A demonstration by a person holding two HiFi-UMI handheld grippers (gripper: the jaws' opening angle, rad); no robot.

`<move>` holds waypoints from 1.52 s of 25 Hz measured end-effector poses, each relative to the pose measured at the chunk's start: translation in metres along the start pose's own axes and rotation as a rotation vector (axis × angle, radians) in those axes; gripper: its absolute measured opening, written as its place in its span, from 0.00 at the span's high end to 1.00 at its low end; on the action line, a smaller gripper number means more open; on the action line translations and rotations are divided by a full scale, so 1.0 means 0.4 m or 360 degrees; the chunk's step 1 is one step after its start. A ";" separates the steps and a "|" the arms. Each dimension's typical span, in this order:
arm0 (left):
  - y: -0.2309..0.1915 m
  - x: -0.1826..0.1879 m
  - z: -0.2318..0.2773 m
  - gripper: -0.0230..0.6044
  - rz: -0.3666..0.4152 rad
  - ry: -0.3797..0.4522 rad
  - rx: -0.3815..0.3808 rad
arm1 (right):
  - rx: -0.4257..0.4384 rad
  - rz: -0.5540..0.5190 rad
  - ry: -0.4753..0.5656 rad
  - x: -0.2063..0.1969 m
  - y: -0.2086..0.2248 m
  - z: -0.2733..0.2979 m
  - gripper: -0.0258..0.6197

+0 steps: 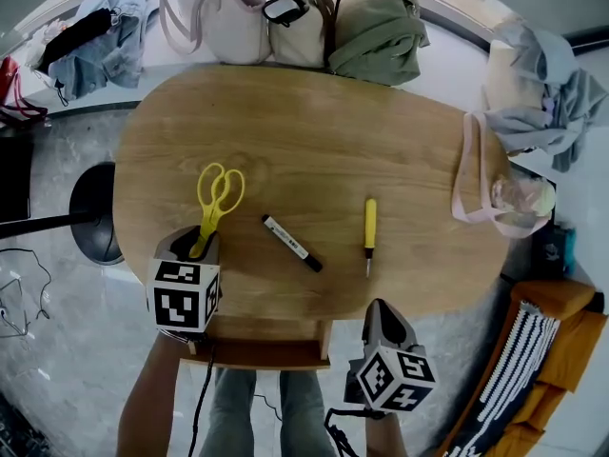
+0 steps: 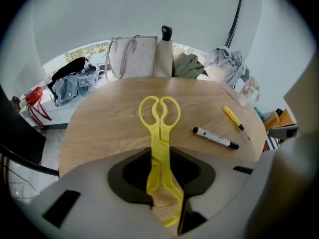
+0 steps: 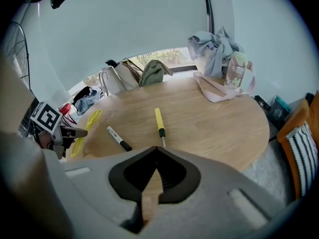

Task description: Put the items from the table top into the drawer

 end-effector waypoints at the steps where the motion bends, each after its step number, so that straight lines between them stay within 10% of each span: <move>1: 0.002 -0.002 -0.009 0.79 0.0008 0.0003 -0.0006 | 0.0002 -0.0001 0.0005 -0.001 -0.005 -0.006 0.95; 15: 0.072 -0.085 -0.164 0.79 0.0212 0.0002 -0.0135 | -0.0017 -0.0035 0.0083 -0.081 -0.052 -0.148 0.95; 38: 0.294 -0.297 -0.337 0.79 0.0756 -0.0120 -0.0528 | -0.0333 0.0368 0.0241 -0.268 0.063 -0.435 0.95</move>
Point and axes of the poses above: the fingertips, and each gripper's own axes: z forward along the fingers, y to its right, x out of its top, the point moved 5 cm from there along -z, backward along the fingers, and after that the axes turned 7 degrees about y, right-handed, at the moved point
